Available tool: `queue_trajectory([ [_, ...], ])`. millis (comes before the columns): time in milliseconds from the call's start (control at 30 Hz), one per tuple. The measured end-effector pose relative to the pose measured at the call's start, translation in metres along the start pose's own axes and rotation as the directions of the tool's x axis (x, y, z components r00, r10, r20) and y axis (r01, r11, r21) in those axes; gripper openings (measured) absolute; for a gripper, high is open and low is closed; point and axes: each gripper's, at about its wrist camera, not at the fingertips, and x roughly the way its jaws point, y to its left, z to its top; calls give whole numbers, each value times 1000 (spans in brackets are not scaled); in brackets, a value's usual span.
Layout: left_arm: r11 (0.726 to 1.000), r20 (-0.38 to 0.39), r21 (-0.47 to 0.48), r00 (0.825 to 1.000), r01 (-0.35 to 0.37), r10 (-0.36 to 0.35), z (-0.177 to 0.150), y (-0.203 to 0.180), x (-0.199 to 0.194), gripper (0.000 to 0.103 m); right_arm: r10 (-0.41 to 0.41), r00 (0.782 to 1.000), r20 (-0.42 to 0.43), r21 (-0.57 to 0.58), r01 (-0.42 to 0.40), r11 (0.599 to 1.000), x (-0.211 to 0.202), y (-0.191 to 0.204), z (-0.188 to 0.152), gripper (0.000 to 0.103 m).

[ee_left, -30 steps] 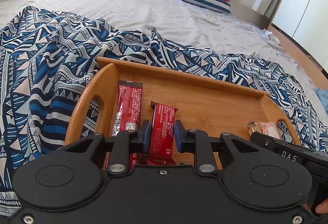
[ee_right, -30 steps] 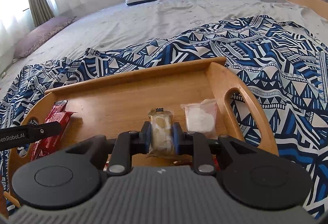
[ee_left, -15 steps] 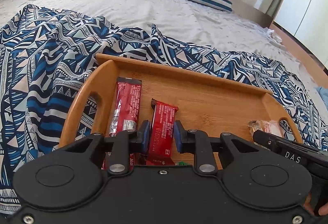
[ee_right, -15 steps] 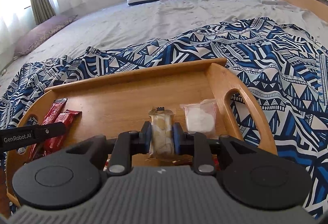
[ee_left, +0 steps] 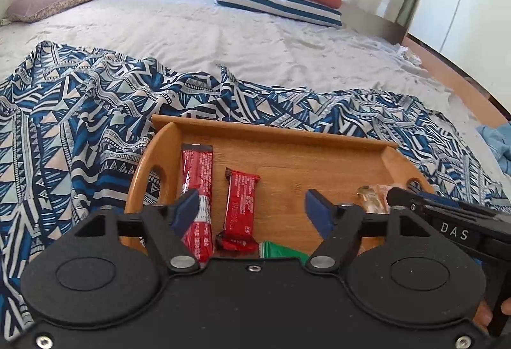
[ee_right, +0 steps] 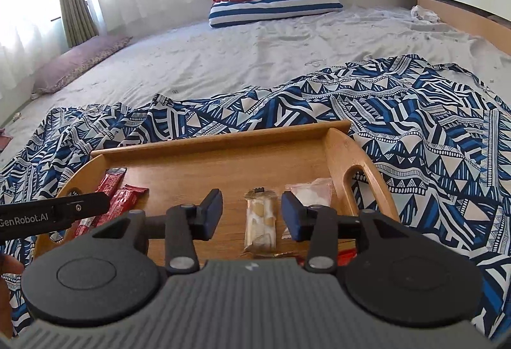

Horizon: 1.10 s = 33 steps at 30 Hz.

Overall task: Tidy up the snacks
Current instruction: 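Lower both snacks onto the tray and open both tools, then move both tools back from the tray toward the almond pack and yellow chip bag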

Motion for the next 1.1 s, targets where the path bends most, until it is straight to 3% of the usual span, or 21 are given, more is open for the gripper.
queue_trajectory([
  [67, 1000, 14, 24, 1000, 3, -3, -5, -2, -14, 89, 8, 1000, 10, -15, -8, 1000, -11, 1, -1, 70],
  [133, 999, 20, 39, 1000, 8, -9, -11, -3, -27, 90, 20, 999, 27, -30, -20, 999, -24, 3, -4, 76],
  [267, 999, 10, 31, 999, 38, -38, -25, -3, -52, 96, 35, 998, 52, -68, -31, 997, -48, 6, -13, 79],
  [633, 997, 37, 52, 998, 53, -55, -85, -10, -110, 98, 82, 993, 89, -144, -69, 987, -104, 13, -61, 87],
  [1100, 995, 32, 76, 997, 62, -64, -165, -30, -147, 99, 67, 991, 114, -223, -40, 974, -145, 11, -142, 91],
])
